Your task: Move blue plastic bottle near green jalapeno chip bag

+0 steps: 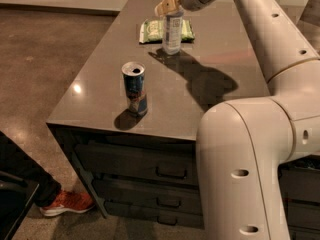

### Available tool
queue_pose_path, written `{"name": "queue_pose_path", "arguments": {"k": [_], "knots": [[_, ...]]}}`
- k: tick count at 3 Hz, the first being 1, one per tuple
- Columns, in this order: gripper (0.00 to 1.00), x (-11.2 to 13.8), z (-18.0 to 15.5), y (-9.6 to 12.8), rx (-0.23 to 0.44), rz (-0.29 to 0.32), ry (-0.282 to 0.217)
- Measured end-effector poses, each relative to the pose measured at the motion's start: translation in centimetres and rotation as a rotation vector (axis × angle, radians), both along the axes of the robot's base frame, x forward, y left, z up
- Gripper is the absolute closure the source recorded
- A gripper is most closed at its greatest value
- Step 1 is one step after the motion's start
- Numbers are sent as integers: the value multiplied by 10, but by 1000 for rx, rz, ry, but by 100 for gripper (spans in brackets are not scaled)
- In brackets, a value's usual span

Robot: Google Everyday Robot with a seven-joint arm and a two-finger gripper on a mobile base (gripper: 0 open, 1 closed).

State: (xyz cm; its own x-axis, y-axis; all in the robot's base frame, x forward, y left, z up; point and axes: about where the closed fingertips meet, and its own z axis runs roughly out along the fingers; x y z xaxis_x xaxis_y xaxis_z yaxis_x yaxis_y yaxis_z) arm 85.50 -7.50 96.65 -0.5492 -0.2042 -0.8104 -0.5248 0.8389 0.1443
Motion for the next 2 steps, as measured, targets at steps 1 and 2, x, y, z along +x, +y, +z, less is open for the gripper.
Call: {"name": "queue_pose_path", "arguments": {"k": [1,2], "knots": [[0,1,-3,2,0,2,4],[0,1,-3,2,0,3,4]]}}
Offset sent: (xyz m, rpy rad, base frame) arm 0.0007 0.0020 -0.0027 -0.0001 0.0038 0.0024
